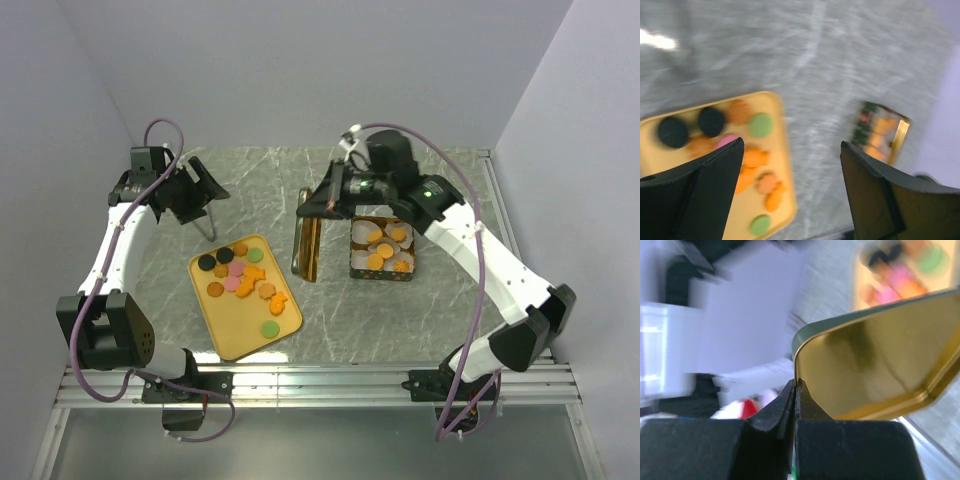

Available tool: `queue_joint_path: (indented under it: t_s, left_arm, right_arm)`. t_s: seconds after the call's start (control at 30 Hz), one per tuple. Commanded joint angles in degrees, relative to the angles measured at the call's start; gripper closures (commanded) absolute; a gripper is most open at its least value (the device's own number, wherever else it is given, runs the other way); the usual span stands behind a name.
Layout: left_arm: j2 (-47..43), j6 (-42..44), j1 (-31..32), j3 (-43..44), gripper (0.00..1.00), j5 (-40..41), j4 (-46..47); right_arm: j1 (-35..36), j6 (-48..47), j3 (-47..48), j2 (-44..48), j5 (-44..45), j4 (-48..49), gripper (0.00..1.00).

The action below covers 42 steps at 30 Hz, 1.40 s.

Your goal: Pack the cookies

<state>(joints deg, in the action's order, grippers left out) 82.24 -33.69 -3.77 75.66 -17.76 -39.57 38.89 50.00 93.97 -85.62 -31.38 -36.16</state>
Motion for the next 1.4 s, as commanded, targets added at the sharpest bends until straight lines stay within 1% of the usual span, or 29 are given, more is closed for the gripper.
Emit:
queue_joint_path:
  t_s: [0.0, 0.03, 0.07, 0.1, 0.13, 0.17, 0.2, 0.23, 0.27, 0.3, 0.33, 0.37, 0.4, 0.43, 0.47, 0.5, 0.53, 0.57, 0.67, 0.77, 0.8, 0.83, 0.93, 1.1, 1.2, 1.23, 1.3, 1.33, 1.37]
  left_arm:
    - [-0.41, -7.42, -0.18, -3.66, 0.16, -20.44, 15.63]
    - [-0.76, -11.70, -0.10, -5.85, 0.15, -23.08, 19.75]
    - [-0.76, -14.36, -0.10, -7.00, 0.15, -28.59, 27.63]
    - [-0.94, -17.17, -0.18, -8.32, 0.14, -30.91, 33.19]
    - [-0.68, -23.90, -0.10, -11.20, 0.14, -33.46, 38.20]
    - [-0.59, -27.18, -0.10, -12.54, 0.14, -35.13, 43.30]
    - [-0.33, -30.70, -0.01, -13.86, 0.14, -38.20, 54.14]
    - [0.46, -37.87, 0.08, -16.31, 0.13, -39.18, 59.21]
    - [1.34, -44.55, 0.25, -18.59, 0.13, -40.59, 69.87]
    - [1.78, -47.58, 0.52, -19.57, 0.13, -40.86, 74.33]
    - [2.22, -50.39, 1.13, -20.45, 0.12, -40.78, 83.25]
    - [3.27, -55.81, 1.57, -22.12, 0.12, -40.52, 87.26]
    - [3.89, -58.65, 2.01, -22.83, 0.12, -40.25, 92.17]
    - [5.11, -61.55, 2.88, -24.23, 0.11, -39.29, 100.75]
    - [5.91, -66.80, 3.33, -24.76, 0.11, -38.67, 105.36]
    - [6.61, -69.20, 3.33, -25.12, 0.11, -38.06, 109.23]
    - [7.49, -71.32, 5.33, -25.29, 0.11, -37.53, 112.58]
    - [9.15, -74.99, 5.79, -25.38, 0.11, -36.48, 119.05]
    - [11.19, -80.28, 6.67, -25.12, 0.11, -34.72, 127.17]
    - [12.07, -83.72, 6.67, -25.12, 0.11, -33.40, 131.05]
    - [12.50, -85.12, 6.67, -25.03, 0.11, -32.61, 135.33]
    - [13.64, -88.18, 6.67, -24.95, 0.11, -32.17, 137.37]
    - [15.40, -91.81, 6.67, -24.60, 0.11, -30.93, 143.88]
    - [15.23, -92.87, 6.76, -24.07, 0.11, -31.46, 144.07]
    - [14.36, -92.43, 6.76, -23.19, 0.11, -32.34, 142.06]
    - [13.14, -90.69, 6.76, -22.84, 0.11, -33.30, 140.83]
    - [11.03, -87.00, 6.76, -22.57, 0.11, -34.44, 132.59]
    - [8.67, -82.54, 6.76, -22.48, 0.11, -34.88, 128.82]
    - [7.51, -80.59, 6.76, -22.40, 0.11, -35.76, 122.69]
  right_arm:
    - [-5.90, 11.41, -8.50, 5.63, -13.96, 29.52, 1.00]
    - [-7.15, 18.31, -10.55, 7.47, -16.33, 34.88, 1.00]
    - [-8.64, 21.95, -12.48, 8.19, -17.13, 45.81, 1.00]
    - [-10.84, 25.29, -15.28, 8.63, -17.92, 51.22, 1.00]
    - [-11.81, 28.46, -16.09, 8.72, -18.37, 55.98, 1.00]
    - [-12.43, 34.06, -16.54, 8.46, -19.15, 64.12, 1.00]
    - [-13.05, 36.55, -16.80, 8.11, -19.34, 67.94, 1.00]
    - [-14.01, 39.01, -16.89, 6.97, -19.42, 71.46, 1.00]
    - [-14.28, 43.99, -16.72, 5.57, -19.08, 78.63, 1.00]
    - [-14.46, 48.83, -16.46, 4.69, -18.99, 85.05, 1.00]
    - [-14.46, 51.05, -15.58, 3.02, -18.46, 87.90, 1.00]
    - [-14.55, 54.73, -15.31, 2.22, -18.28, 90.45, 1.00]
    - [-14.55, 56.25, -14.96, 1.61, -17.67, 94.66, 1.00]
    - [-14.46, 57.57, -14.70, 0.56, -16.80, 96.26, 1.00]
    - [-14.63, 59.32, -14.70, 0.11, -16.35, 97.50, 1.00]
    - [-14.46, 60.03, -14.52, -0.33, -16.09, 98.90, 1.00]
    - [-14.46, 60.39, -13.91, -1.12, -16.00, 99.18, 1.00]
    - [-14.55, 60.91, -13.56, -1.47, -16.08, 99.44, 1.00]
    - [-14.46, 61.79, -12.33, -2.61, -16.17, 100.58, 1.00]
    - [-14.55, 62.24, -12.06, -3.23, -16.00, 101.11, 1.00]
    - [-14.64, 62.33, -12.15, -3.32, -15.56, 101.55, 1.00]
    - [-14.55, 62.76, -12.50, -3.58, -15.30, 102.34, 1.00]
    - [-14.64, 63.38, -12.94, -4.46, -14.42, 103.48, 1.00]
    - [-14.55, 62.86, -13.03, -5.60, -13.89, 103.66, 1.00]
    - [-14.29, 61.89, -13.03, -6.57, -13.71, 103.05, 1.00]
    - [-14.37, 61.80, -12.94, -7.27, -13.63, 102.96, 1.00]
    - [-14.20, 61.45, -12.59, -8.24, -13.36, 102.87, 1.00]
    - [-14.20, 61.27, -12.50, -8.42, -13.19, 102.70, 1.00]
    - [-14.20, 60.84, -12.15, -8.68, -12.84, 102.35, 1.00]
